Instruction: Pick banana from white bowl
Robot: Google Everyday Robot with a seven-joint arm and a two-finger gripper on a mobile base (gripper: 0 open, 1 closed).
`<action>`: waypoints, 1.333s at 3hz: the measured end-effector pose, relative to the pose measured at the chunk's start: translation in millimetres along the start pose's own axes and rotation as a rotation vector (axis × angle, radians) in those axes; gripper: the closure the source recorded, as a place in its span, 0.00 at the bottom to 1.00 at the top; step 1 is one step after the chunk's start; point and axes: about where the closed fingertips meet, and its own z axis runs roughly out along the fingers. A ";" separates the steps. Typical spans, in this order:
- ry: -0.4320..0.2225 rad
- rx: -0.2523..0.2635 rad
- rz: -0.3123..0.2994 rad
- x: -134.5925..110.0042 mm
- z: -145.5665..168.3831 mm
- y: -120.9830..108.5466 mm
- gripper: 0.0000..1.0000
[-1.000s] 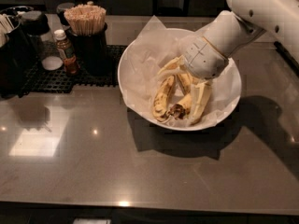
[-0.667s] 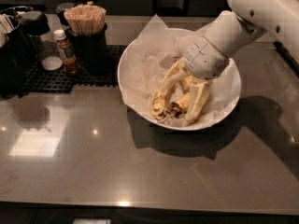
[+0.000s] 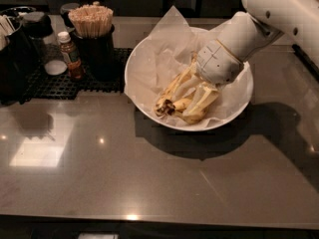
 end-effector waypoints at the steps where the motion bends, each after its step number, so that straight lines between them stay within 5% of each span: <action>1: 0.001 0.003 0.000 -0.3 -0.4 -1.0 1.00; 2: 0.025 0.039 -0.006 -5.5 -11.2 -4.4 1.00; 4: 0.066 0.218 -0.089 -45.6 -60.1 2.1 1.00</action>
Offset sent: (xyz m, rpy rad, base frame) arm 0.0010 -0.0081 0.0317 -0.0115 -0.0806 -0.0425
